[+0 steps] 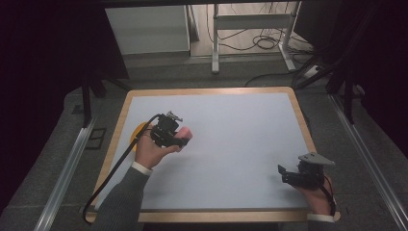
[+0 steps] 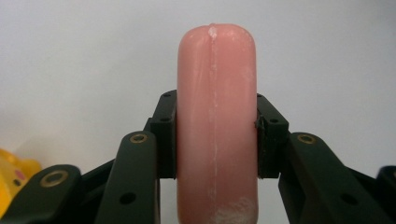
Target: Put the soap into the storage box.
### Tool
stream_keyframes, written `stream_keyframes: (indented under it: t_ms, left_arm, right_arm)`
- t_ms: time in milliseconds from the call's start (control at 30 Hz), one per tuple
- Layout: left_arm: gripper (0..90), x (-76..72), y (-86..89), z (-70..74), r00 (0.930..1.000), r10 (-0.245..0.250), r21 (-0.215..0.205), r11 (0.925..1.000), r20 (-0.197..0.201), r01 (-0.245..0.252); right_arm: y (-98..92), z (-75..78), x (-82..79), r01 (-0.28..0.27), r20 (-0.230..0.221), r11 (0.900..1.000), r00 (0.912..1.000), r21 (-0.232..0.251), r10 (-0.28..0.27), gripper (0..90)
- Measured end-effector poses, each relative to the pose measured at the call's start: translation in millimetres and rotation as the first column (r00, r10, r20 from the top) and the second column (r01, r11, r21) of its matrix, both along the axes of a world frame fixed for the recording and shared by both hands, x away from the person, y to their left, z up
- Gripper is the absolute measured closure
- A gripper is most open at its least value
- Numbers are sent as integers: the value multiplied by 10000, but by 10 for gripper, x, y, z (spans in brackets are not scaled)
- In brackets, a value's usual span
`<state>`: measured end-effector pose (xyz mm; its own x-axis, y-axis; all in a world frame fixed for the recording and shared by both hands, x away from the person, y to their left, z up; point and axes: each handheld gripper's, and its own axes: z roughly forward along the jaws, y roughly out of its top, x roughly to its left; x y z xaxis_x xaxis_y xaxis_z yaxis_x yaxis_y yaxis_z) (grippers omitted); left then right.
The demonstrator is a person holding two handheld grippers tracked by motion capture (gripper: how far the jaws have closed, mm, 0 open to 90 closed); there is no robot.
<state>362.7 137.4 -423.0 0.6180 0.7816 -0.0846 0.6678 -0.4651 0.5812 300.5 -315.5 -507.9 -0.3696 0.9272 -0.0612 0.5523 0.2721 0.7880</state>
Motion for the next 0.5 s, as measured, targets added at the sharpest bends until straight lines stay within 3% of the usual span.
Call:
stream_keyframes:
  t_ms: [500]
  left_arm:
    - [601, 13, 224, 76, 9986, 513, 20, 9987, 142, -513]
  right_arm:
    - [-3, -7, 3, 26, -49, 10000, 10000, -9, -26, 78]
